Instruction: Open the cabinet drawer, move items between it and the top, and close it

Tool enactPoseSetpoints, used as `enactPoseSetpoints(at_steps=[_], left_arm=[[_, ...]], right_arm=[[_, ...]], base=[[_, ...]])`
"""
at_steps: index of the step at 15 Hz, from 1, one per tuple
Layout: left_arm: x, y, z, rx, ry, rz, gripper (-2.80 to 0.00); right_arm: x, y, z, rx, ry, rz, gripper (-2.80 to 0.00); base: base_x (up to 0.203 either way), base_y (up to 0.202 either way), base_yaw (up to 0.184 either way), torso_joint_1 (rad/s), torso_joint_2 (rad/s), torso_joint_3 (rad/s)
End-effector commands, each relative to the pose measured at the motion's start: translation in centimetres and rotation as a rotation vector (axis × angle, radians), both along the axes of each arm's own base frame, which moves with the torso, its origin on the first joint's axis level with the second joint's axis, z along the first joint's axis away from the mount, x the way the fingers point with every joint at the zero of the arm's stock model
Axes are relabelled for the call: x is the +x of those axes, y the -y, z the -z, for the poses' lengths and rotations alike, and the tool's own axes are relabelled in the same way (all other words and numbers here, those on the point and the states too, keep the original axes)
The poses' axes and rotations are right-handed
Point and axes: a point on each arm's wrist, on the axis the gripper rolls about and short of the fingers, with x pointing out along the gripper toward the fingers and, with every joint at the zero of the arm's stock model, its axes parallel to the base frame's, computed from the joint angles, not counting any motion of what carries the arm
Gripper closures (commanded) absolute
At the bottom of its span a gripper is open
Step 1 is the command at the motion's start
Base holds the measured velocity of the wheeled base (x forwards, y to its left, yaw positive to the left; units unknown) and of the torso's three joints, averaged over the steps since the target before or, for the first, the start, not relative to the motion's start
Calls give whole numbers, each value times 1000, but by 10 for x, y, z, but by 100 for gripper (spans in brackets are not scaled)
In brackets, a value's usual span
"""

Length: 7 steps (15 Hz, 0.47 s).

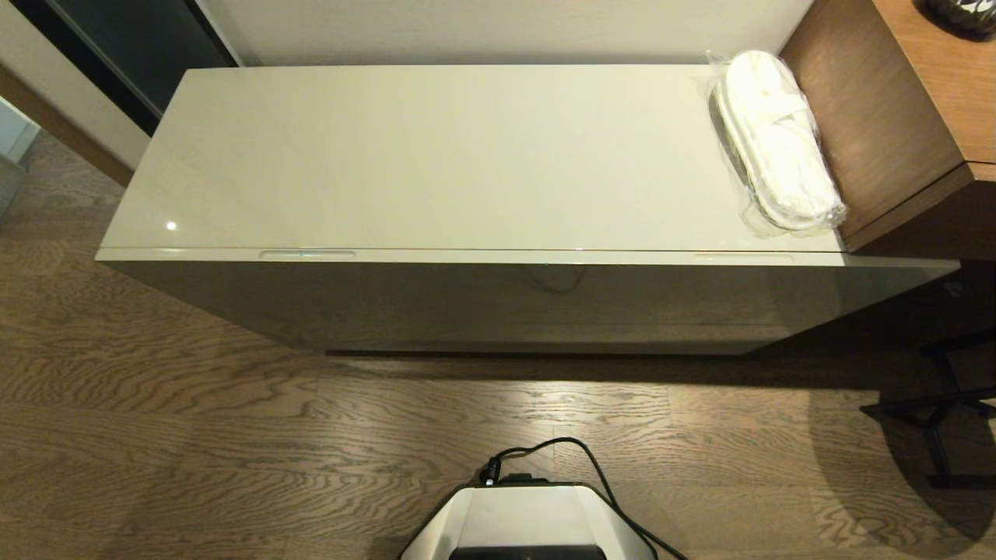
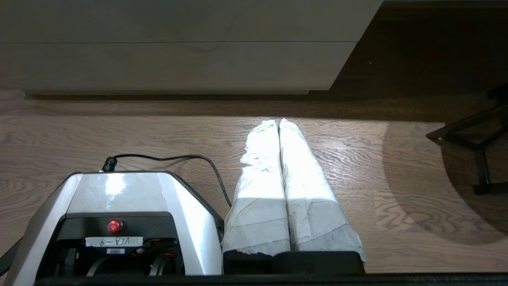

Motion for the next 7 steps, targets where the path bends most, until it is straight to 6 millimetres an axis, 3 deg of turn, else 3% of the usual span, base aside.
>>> enactPoseSetpoints(at_steps=[1,7], left_arm=[[0,0,0,0,-2,0,0],[0,0,0,0,-2,0,0]], right_arm=[[0,0,0,0,4,-1,0],[0,0,1,5,2,-1,0]], base=[[0,0,0,0,0,0],[0,0,0,0,0,0]])
